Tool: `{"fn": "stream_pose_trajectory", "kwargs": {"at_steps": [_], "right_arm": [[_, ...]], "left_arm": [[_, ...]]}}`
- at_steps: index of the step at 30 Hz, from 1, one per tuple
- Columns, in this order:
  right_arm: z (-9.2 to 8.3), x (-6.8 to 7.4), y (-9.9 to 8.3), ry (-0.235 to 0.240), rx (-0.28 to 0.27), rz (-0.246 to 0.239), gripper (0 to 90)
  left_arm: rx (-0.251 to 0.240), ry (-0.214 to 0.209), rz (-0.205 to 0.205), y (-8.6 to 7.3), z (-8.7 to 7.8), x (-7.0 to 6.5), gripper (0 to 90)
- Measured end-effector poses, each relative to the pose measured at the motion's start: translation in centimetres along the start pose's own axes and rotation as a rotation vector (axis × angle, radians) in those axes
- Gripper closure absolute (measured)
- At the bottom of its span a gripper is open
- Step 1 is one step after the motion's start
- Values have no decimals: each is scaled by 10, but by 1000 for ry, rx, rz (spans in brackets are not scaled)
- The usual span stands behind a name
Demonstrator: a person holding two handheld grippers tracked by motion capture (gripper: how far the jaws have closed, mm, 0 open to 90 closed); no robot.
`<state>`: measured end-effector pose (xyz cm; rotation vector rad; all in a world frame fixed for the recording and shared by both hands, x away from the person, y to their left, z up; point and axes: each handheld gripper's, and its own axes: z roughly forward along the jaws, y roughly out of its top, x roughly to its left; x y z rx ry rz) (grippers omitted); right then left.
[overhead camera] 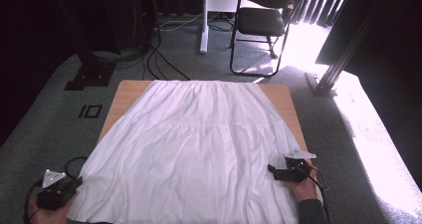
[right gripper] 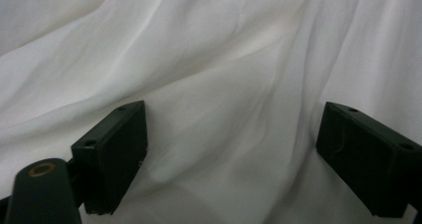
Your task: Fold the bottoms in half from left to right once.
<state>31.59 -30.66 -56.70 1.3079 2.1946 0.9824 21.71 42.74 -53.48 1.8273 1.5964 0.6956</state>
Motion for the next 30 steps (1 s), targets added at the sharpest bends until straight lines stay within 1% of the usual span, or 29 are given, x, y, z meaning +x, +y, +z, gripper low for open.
{"fn": "stream_pose_trajectory", "kwargs": {"at_steps": [1, 3, 4, 5, 7, 8, 9, 10, 11, 12, 13, 14, 15, 17, 18, 19, 20, 21, 22, 23, 27, 28, 29, 30], "right_arm": [[0, 0, 0, -1, 0, 0, 129], [0, 0, 0, -2, -1, 1, 130], [0, 0, 0, -2, -1, 1, 130], [0, 0, 0, -2, -1, 1, 130], [0, 0, 0, -2, -2, 0, 130], [0, 0, 0, -2, -2, 0, 130], [0, 0, 0, -2, -2, 0, 131], [0, 0, 0, -2, -2, 0, 134], [0, 0, 0, -3, -3, 2, 139], [0, 0, 0, -3, -3, 2, 139], [-1, 0, 0, -7, -6, 6, 166], [-1, 0, 0, -7, -6, 6, 166], [-2, -1, -1, -9, -13, 14, 204], [-4, -3, -2, -9, -19, 19, 227], [-4, -3, -2, -9, -19, 19, 227], [-4, -3, -2, -9, -20, 18, 226], [-4, -3, -2, -10, -19, 16, 227], [-4, -3, -2, -10, -19, 16, 227], [-4, -3, -2, -10, -19, 15, 227], [-4, -3, -2, -11, -18, 15, 227], [-5, -6, -3, -25, -15, 24, 238], [-6, -7, -4, -30, -16, 33, 259], [-8, -9, -5, -40, -19, 35, 293], [-10, -10, -6, -49, -19, 40, 324]], "left_arm": [[-24, 17, -12, 3, -4, 4, 888], [-56, 61, -29, 11, -11, 14, 888], [-56, 61, -29, 11, -11, 14, 889], [-71, 99, -43, 19, -16, 23, 889], [-80, 138, -32, 27, -21, 26, 889], [-86, 141, -35, 31, -22, 26, 889], [-94, 135, -30, 35, -25, 25, 889], [-94, 135, -30, 35, -25, 25, 889], [-129, 98, -28, 41, -29, 19, 889], [-129, 98, -28, 41, -29, 19, 889], [-162, 56, -8, 47, -33, 10, 888], [-162, 56, -8, 47, -33, 10, 888], [-182, 24, 18, 55, -36, -1, 888], [-199, -9, 56, 64, -40, -13, 888], [-199, -9, 56, 64, -40, -13, 888], [-215, -48, 94, 75, -43, -26, 888], [-215, -48, 94, 75, -43, -26, 888], [-232, -86, 134, 86, -46, -41, 888], [-232, -86, 134, 86, -46, -41, 888], [-250, -133, 177, 98, -48, -57, 888], [-275, -205, 272, 122, -49, -94, 887], [-275, -205, 272, 122, -49, -94, 887], [-275, -240, 324, 133, -47, -114, 887], [-277, -251, 353, 138, -45, -124, 887]]}}
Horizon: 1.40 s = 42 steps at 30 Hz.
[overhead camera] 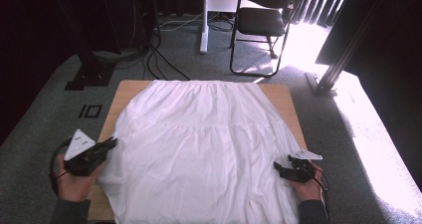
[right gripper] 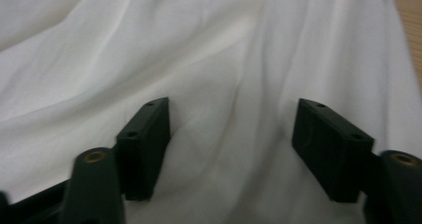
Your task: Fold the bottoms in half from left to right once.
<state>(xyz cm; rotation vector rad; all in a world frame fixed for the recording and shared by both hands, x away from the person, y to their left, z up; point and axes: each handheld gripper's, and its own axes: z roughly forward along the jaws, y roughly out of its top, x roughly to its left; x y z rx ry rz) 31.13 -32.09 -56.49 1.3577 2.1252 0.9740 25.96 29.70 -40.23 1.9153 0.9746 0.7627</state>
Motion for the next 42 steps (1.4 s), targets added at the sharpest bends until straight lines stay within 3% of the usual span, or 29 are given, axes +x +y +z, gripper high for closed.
{"fn": "stream_pose_trajectory", "kwargs": {"at_steps": [5, 6, 7, 8, 9, 10, 11, 13, 14, 15, 16, 18, 19, 21, 22, 23, 26, 27, 32, 33, 36, 42], "right_arm": [[-7, -11, -7, -8, -15, 45, 371], [-7, -11, -7, -9, -14, 47, 371], [-7, -11, -7, -10, -16, 47, 368], [-7, -11, -7, -12, -16, 42, 364], [-7, -10, -7, -15, -14, 35, 363], [-7, -10, -7, -15, -14, 35, 363], [-7, -10, -7, -17, -17, 33, 361], [-7, -10, -7, -14, -19, 35, 359], [-7, -10, -7, -14, -19, 35, 359], [-7, -11, -7, -12, -20, 38, 359], [-7, -11, -7, -13, -19, 38, 359], [-7, -10, -7, -14, -19, 37, 359], [-7, -10, -7, -17, -18, 34, 358], [-7, -9, -7, -19, -17, 32, 358], [-7, -9, -7, -19, -17, 32, 358], [-7, -9, -7, -18, -17, 33, 358], [-7, -9, -7, -19, -17, 33, 358], [-6, -9, -7, -20, -17, 30, 358], [-6, -9, -7, -21, -17, 32, 357], [-6, -9, -7, -21, -18, 32, 357], [-6, -9, -7, -22, -17, 32, 357], [-6, -9, -7, -23, -17, 30, 356]], "left_arm": [[-21, -105, 68, 32, 29, -32, 887], [-21, -105, 68, 32, 29, -32, 887], [-24, -145, 90, 43, 43, -46, 887], [-24, -145, 90, 43, 43, -46, 887], [-29, -199, 112, 52, 57, -62, 887], [-29, -199, 112, 52, 57, -62, 887], [-27, -251, 131, 59, 72, -78, 887], [-19, -301, 143, 62, 87, -95, 887], [-19, -301, 143, 62, 87, -95, 888], [-24, -353, 145, 64, 102, -111, 888], [-31, -386, 141, 65, 109, -118, 888], [-31, -409, 135, 65, 115, -125, 888], [-27, -443, 135, 66, 127, -138, 888], [-46, -502, 117, 66, 136, -149, 888], [-46, -502, 117, 66, 136, -149, 889], [-46, -525, 115, 67, 144, -160, 889], [-43, -536, 131, 69, 151, -170, 889], [-37, -563, 109, 70, 158, -175, 889], [-4, -564, 136, 71, 169, -188, 890], [-1, -586, 125, 69, 176, -192, 890], [22, -584, 155, 65, 186, -200, 889], [82, -598, 144, 47, 213, -207, 889]]}}
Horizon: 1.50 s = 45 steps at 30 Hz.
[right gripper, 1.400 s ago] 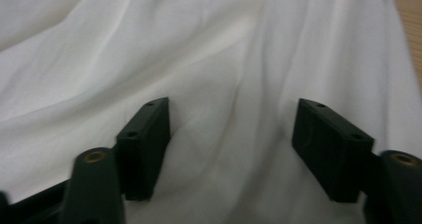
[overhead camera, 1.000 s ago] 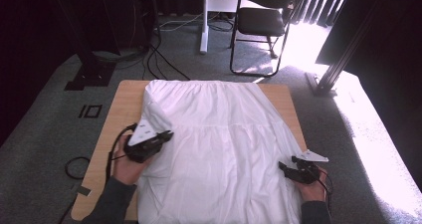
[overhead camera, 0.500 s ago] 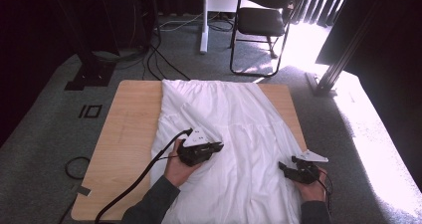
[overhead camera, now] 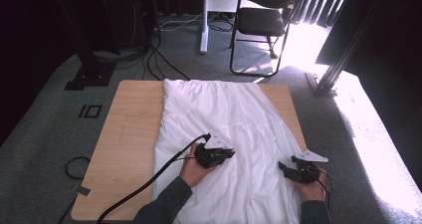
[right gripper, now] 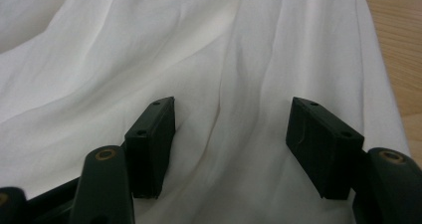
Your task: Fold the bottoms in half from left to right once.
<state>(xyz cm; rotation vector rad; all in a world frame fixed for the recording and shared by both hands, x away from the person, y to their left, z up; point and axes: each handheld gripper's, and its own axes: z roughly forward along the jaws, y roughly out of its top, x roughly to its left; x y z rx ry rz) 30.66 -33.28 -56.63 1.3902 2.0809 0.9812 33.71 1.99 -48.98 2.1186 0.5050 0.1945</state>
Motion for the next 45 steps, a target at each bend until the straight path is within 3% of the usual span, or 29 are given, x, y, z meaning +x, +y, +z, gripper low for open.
{"fn": "stream_pose_trajectory", "kwargs": {"at_steps": [5, 7, 13, 19, 24, 25, 26, 31, 37, 45], "right_arm": [[0, 1, 0, 0, 1, 5, 340], [0, 1, 0, 0, 1, 8, 340], [-5, 3, 2, -11, -10, 3, 336], [-5, 4, 2, -18, -12, 3, 333], [-5, 7, 1, -21, -4, -3, 332], [-4, 8, 1, -22, 4, -4, 332], [-4, 8, 1, -22, 4, -4, 332], [1, 20, 3, 1, 11, -15, 322], [5, 37, 7, 22, 18, -58, 307], [2, 51, 11, 46, -19, -72, 308]], "left_arm": [[71, -12, -30, -20, 30, 10, 888], [71, -12, -30, -20, 30, 10, 888], [144, 2, -41, -43, 50, 14, 878], [138, -4, -52, -46, 50, 16, 880], [138, -6, -69, -55, 37, 26, 885], [135, 1, -86, -63, 24, 35, 885], [135, 1, -86, -63, 24, 35, 886], [123, 47, -128, -83, -9, 56, 886], [120, 94, -127, -107, -47, 75, 886], [111, 145, -153, -132, -86, 95, 886]]}}
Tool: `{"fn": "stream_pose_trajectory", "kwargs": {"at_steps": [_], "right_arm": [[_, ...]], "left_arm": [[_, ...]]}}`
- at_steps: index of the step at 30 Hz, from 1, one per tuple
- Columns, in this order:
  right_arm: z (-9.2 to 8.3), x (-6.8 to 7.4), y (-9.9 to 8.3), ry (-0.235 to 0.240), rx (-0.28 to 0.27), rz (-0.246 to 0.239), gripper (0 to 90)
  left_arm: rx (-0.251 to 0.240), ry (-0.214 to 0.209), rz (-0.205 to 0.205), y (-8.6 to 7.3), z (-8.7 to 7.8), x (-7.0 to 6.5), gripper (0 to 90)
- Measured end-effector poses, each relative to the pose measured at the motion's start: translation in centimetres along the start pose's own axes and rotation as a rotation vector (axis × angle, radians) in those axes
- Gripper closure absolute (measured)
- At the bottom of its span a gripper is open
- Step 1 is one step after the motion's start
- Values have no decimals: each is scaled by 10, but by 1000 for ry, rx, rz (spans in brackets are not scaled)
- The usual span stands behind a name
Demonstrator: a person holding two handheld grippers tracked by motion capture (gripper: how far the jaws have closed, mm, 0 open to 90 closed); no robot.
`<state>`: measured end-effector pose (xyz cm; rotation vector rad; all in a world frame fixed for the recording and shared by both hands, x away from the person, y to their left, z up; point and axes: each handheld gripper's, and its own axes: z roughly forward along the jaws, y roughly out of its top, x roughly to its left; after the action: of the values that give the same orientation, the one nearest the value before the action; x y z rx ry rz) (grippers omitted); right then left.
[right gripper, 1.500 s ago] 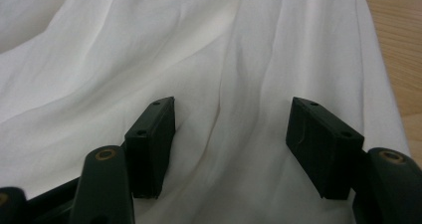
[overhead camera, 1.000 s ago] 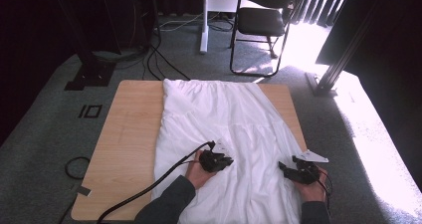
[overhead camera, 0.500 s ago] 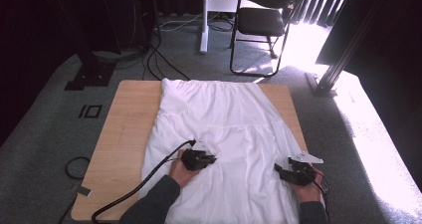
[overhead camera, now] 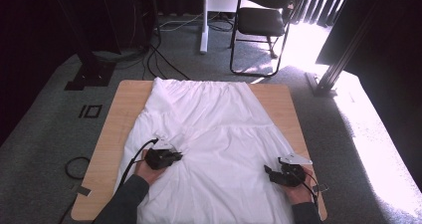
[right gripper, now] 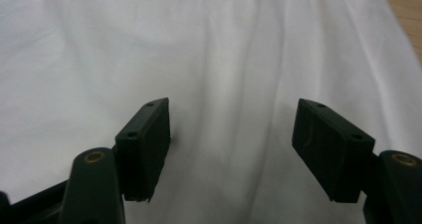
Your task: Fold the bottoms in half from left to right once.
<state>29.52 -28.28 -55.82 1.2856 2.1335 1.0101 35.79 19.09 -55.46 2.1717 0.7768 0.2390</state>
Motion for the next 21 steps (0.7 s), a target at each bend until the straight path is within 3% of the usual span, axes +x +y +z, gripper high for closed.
{"fn": "stream_pose_trajectory", "kwargs": {"at_steps": [7, 11, 15, 16, 21], "right_arm": [[-8, -6, -2, -45, -22, 19, 313], [-13, -12, -3, -61, -35, 40, 314], [-18, -21, -5, -83, -52, 74, 314], [-19, -22, -5, -87, -52, 81, 314], [-21, -27, -7, -105, -56, 86, 315]], "left_arm": [[-6, 71, -38, -18, -25, 23, 886], [-3, 93, -30, -19, -27, 23, 885], [-16, 98, -22, -11, -28, 10, 885], [-56, 80, 7, 2, -33, -2, 885], [-123, 29, 79, 34, -36, -36, 885]]}}
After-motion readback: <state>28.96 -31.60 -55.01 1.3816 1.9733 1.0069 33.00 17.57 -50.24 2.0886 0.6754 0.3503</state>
